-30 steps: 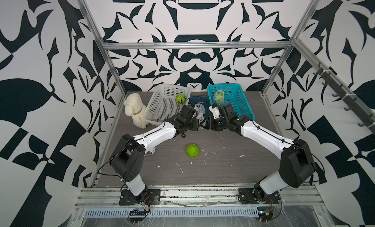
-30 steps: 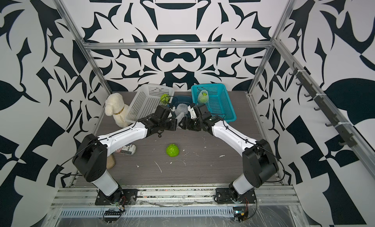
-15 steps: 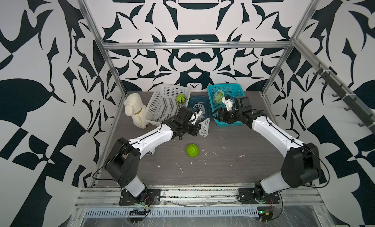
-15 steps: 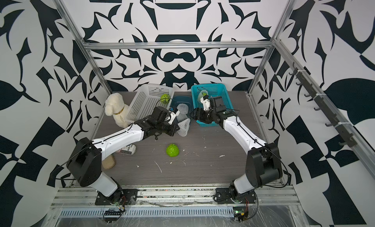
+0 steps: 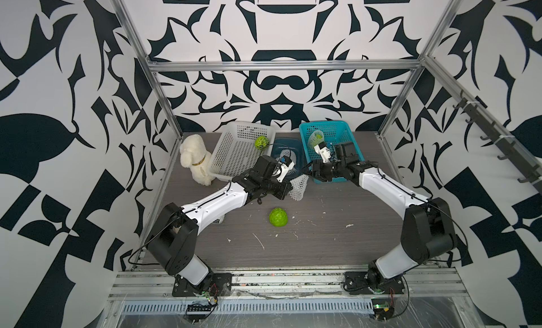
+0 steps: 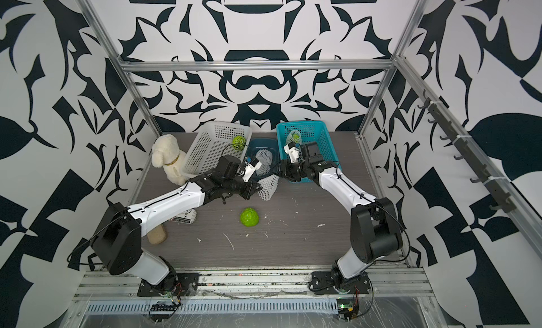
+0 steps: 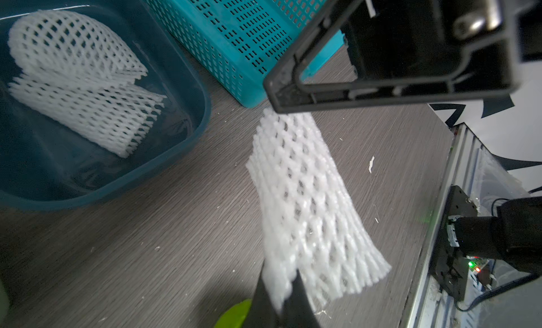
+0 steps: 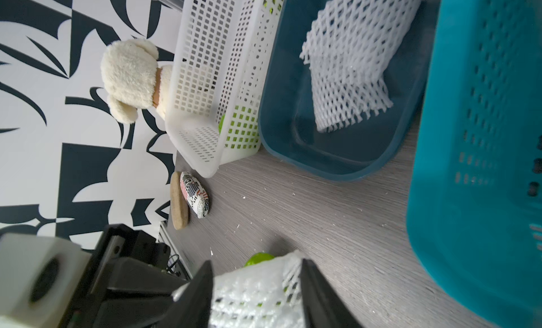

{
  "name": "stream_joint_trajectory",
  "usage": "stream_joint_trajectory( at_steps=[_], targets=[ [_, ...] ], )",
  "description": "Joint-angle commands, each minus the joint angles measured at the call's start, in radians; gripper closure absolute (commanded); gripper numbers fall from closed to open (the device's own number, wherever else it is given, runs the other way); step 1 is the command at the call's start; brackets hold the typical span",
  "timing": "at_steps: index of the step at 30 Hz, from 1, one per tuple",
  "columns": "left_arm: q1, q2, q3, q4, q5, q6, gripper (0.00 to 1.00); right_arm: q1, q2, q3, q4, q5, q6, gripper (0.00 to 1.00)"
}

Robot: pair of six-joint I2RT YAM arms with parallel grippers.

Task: Sleeve custard apples in foam nets
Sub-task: Put on the foam net on the custard apple.

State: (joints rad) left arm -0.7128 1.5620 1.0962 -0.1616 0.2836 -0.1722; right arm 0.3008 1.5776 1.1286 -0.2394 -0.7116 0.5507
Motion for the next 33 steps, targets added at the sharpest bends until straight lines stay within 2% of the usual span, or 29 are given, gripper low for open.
stream_joint_trajectory(
  at_steps=[1, 4, 10, 12, 14, 15, 16, 18, 23, 26, 30, 31, 33],
  targets=[
    [0.003, -0.005, -0.018, 0.03, -0.013, -0.021, 1.0, 0.001, -0.034, -0.022, 0.038, -0.041, 0.019, 0.66],
    [0.003, 0.004, -0.013, 0.033, -0.026, -0.032, 1.0, 0.001, -0.046, -0.034, 0.038, -0.047, 0.028, 0.72],
    [0.003, 0.025, -0.004, 0.031, -0.038, -0.05, 1.0, 0.001, -0.063, -0.041, 0.048, -0.045, 0.041, 1.0],
    [0.003, 0.026, -0.004, 0.031, -0.045, -0.059, 1.0, 0.001, -0.066, -0.041, 0.048, -0.046, 0.046, 1.0],
    [0.003, 0.026, -0.007, 0.03, -0.062, -0.072, 0.78, 0.001, -0.075, -0.045, 0.054, -0.041, 0.053, 1.0],
    [0.003, 0.026, -0.009, 0.03, -0.07, -0.078, 0.71, 0.001, -0.08, -0.048, 0.059, -0.034, 0.058, 1.0],
    [0.003, 0.022, -0.014, 0.03, -0.081, -0.086, 0.65, 0.003, -0.087, -0.054, 0.062, -0.021, 0.064, 1.0],
    [0.003, 0.007, -0.031, 0.03, -0.102, -0.104, 0.6, 0.008, -0.105, -0.06, 0.061, 0.019, 0.064, 1.0],
    [0.012, -0.076, -0.145, 0.049, -0.13, -0.162, 0.55, 0.06, -0.153, -0.052, -0.003, 0.229, 0.019, 1.0],
    [0.032, -0.138, -0.229, 0.066, -0.142, -0.211, 0.54, 0.119, -0.163, -0.028, -0.062, 0.376, -0.024, 1.0],
    [0.055, -0.219, -0.326, 0.082, -0.168, -0.28, 0.54, 0.211, -0.171, -0.012, -0.079, 0.508, -0.048, 1.0],
    [0.059, -0.237, -0.349, 0.084, -0.179, -0.295, 0.56, 0.243, -0.172, -0.009, -0.081, 0.548, -0.055, 1.0],
    [0.064, -0.271, -0.383, 0.083, -0.204, -0.322, 0.67, 0.3, -0.172, -0.007, -0.076, 0.612, -0.071, 1.0]
  ],
)
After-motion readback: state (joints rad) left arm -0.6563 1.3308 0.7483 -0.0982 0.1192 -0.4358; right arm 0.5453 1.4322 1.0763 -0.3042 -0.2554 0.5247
